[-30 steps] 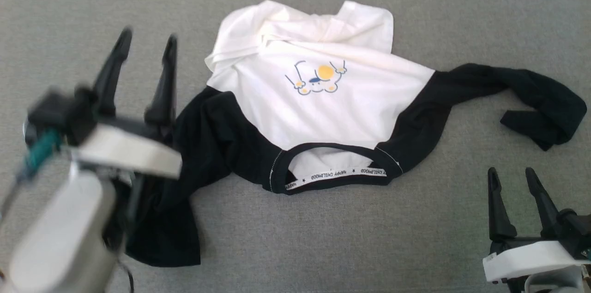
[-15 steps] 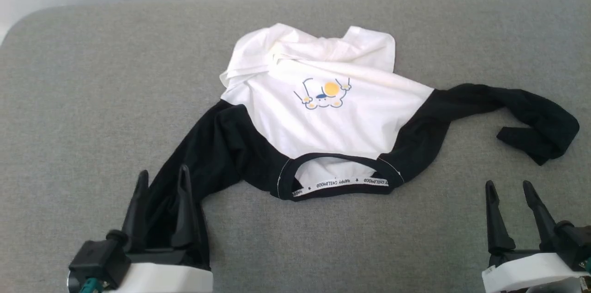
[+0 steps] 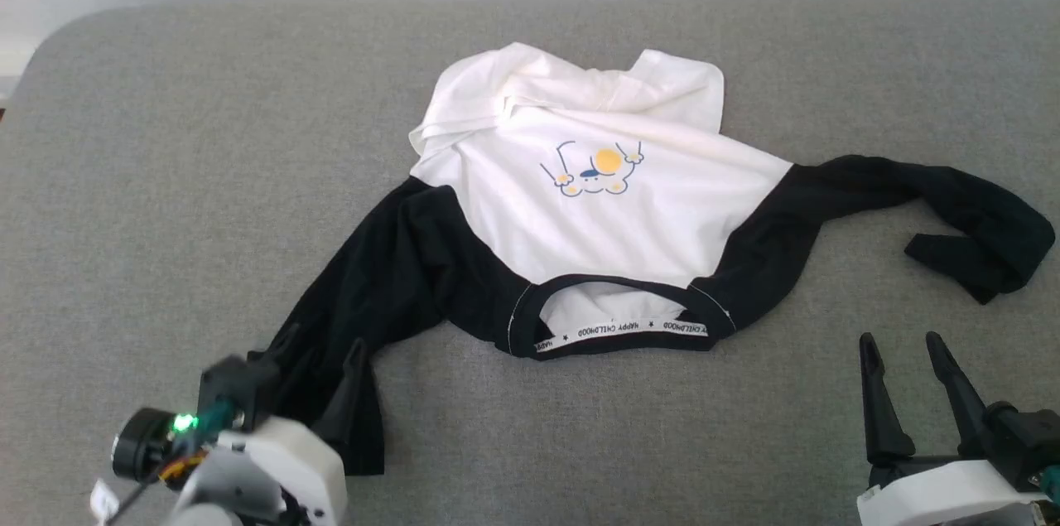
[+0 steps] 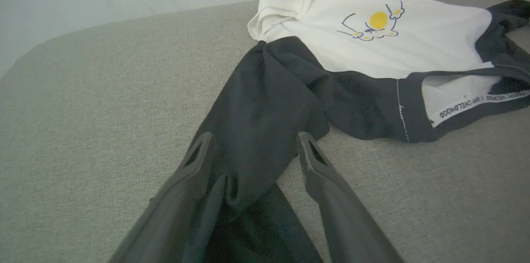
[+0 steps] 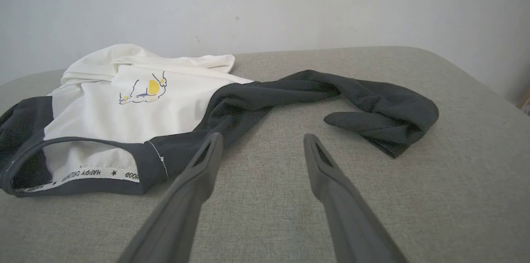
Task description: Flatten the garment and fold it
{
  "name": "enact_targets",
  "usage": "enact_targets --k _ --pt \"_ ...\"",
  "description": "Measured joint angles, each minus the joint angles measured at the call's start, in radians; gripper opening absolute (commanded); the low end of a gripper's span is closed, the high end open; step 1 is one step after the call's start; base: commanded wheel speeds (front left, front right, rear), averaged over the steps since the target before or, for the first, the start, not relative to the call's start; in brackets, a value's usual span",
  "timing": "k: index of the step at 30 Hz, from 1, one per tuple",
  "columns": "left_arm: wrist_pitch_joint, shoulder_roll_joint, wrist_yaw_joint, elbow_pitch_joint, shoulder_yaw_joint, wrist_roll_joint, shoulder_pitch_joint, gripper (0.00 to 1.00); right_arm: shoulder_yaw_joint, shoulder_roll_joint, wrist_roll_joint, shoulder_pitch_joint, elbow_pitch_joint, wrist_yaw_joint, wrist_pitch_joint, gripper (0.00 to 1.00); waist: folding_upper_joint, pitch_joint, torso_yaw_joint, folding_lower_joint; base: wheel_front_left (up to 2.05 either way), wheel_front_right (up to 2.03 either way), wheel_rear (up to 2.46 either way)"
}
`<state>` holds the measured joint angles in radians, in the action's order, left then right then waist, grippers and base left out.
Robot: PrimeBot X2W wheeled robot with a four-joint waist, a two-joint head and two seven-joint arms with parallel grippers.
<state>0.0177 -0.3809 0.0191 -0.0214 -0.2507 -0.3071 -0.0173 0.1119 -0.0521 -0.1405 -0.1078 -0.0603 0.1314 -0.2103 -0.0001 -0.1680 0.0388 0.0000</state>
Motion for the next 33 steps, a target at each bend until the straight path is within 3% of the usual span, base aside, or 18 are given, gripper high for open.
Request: enact_targets --k 8,13,15,16,21,33 --pt "0.275 -0.072 -0.059 -0.126 -0.049 -0.003 -0.118 1.00 -0.008 0.000 0.000 0.000 0.007 0.000 0.007 1.00 0.0000 -0.030 -0.019 0.0001 0.00 0.00 0.00" --pt "0.318 -0.086 -0.067 -0.177 -0.077 0.020 -0.172 1.00 -0.010 0.000 0.000 0.000 0.010 0.000 0.007 1.00 0.0000 -0.048 -0.031 0.0001 0.00 0.00 0.00" --pt "0.306 -0.086 -0.067 -0.183 -0.081 0.028 -0.181 0.23 -0.010 0.000 -0.001 0.000 0.010 0.000 0.007 1.00 0.0000 -0.052 -0.033 0.0001 0.00 0.00 0.00" --pt "0.294 -0.084 -0.067 -0.184 -0.081 0.028 -0.183 0.00 -0.010 0.000 -0.001 0.000 0.010 0.000 0.007 1.00 0.0000 -0.054 -0.034 0.0001 0.00 0.00 0.00" --pt "0.248 -0.091 -0.066 -0.164 -0.074 0.027 -0.186 0.00 -0.004 0.000 -0.005 0.000 0.015 0.000 0.007 1.00 0.0000 -0.062 -0.028 0.0000 0.00 0.00 0.00" --pt "0.179 -0.248 -0.061 -0.104 -0.025 0.085 -0.177 0.00 0.006 0.000 -0.004 0.018 0.028 0.000 0.009 1.00 0.0001 -0.116 -0.006 0.0001 0.00 0.00 0.00"
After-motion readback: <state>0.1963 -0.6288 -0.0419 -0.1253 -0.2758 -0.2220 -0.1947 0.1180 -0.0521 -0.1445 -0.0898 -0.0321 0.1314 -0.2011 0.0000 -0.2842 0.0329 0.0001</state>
